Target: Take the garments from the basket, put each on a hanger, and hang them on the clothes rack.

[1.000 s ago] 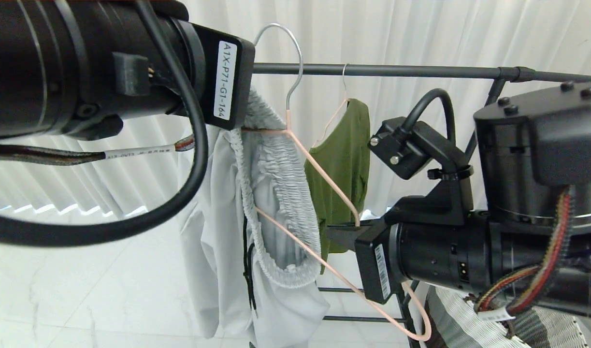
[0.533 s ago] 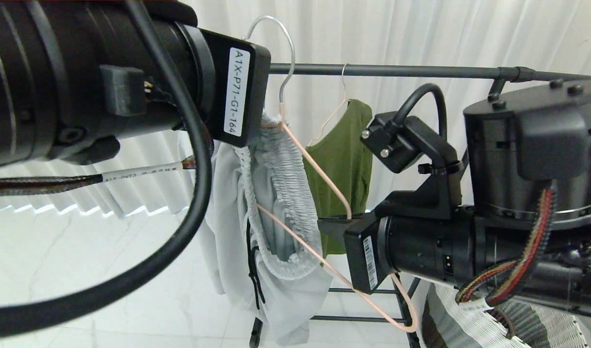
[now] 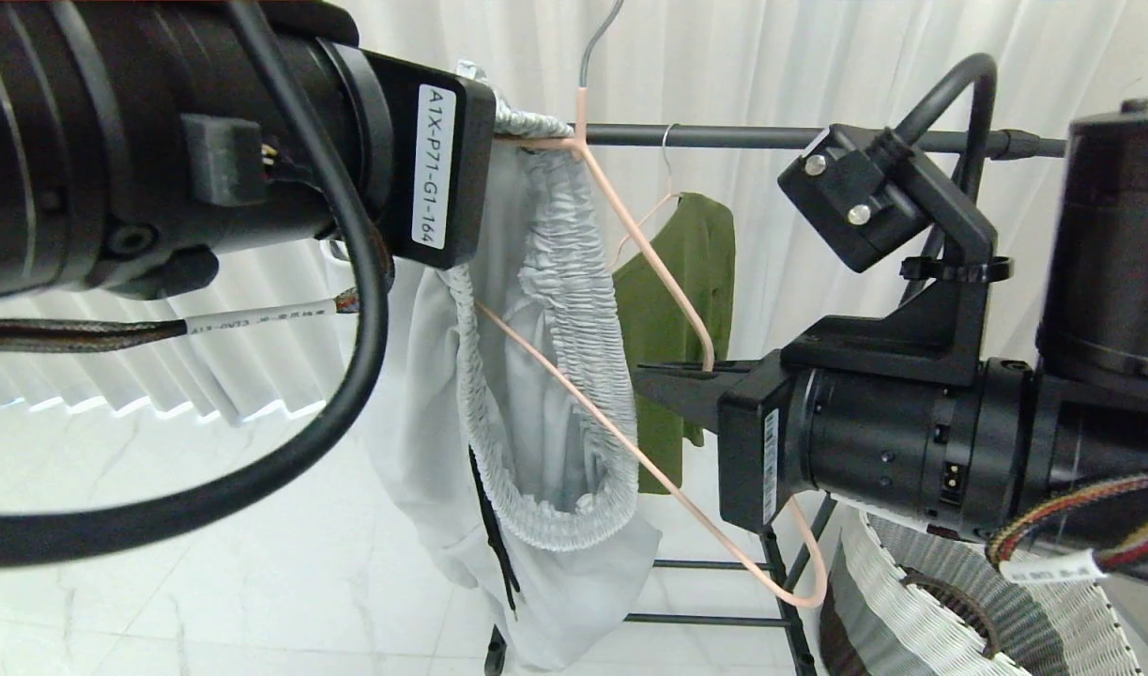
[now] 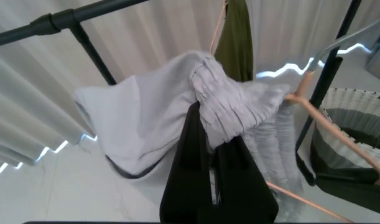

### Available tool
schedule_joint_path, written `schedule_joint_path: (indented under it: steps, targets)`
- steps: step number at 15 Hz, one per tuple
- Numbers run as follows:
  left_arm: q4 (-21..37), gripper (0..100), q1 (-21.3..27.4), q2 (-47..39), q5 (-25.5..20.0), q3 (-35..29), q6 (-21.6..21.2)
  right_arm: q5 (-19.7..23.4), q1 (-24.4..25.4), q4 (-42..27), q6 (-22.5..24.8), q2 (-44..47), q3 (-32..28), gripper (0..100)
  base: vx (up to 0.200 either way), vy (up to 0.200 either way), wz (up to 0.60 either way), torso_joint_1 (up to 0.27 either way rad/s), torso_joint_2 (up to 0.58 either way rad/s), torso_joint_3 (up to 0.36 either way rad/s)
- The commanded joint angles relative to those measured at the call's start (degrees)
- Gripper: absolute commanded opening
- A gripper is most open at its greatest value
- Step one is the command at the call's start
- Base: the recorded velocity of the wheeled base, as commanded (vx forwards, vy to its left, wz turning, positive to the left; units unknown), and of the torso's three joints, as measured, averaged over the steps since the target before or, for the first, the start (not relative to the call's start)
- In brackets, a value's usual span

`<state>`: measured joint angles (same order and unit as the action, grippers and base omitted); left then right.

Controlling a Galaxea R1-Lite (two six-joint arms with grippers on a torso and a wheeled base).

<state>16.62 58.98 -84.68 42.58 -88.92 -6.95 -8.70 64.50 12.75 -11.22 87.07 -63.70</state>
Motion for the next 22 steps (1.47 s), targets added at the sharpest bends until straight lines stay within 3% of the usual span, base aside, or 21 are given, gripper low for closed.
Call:
schedule_joint_path:
  steps: [1,8,9,14,19,22]
  targets:
    - [0.0,0,0.1,-0.2,0.0,0.2,0.0,0.0,0.0,1.8,0.5,-0.2,1.2,0,0.0,0.0,0.0,0.0,0.0,0.0]
    - [0.0,0,0.5,-0.1,0.0,2.0,-0.5,0.1,0.3,6.1,2.3,-0.1,2.2,0,0.0,0.0,0.0,0.0,0.0,0.0]
    - [0.0,100,0.6,-0.2,-0.1,2.0,-0.5,0.1,0.3,6.1,2.8,-0.1,2.2,0,0.0,0.0,0.0,0.0,0.0,0.0]
    - [0.0,100,2.2,0.0,-2.7,2.4,-0.4,0.1,0.2,7.3,4.9,-0.1,2.3,0,0.0,0.0,0.0,0.0,0.0,0.0]
    - [-0.1,100,2.5,7.2,-2.9,9.8,-0.4,0.1,-2.4,8.5,7.2,-2.9,5.4,0,0.0,0.0,0.0,0.0,0.0,0.0]
    - [-0.1,100,3.0,14.8,-3.2,15.0,-5.1,0.4,-4.1,7.8,7.4,-6.6,8.2,0,0.0,0.0,0.0,0.0,0.0,0.0]
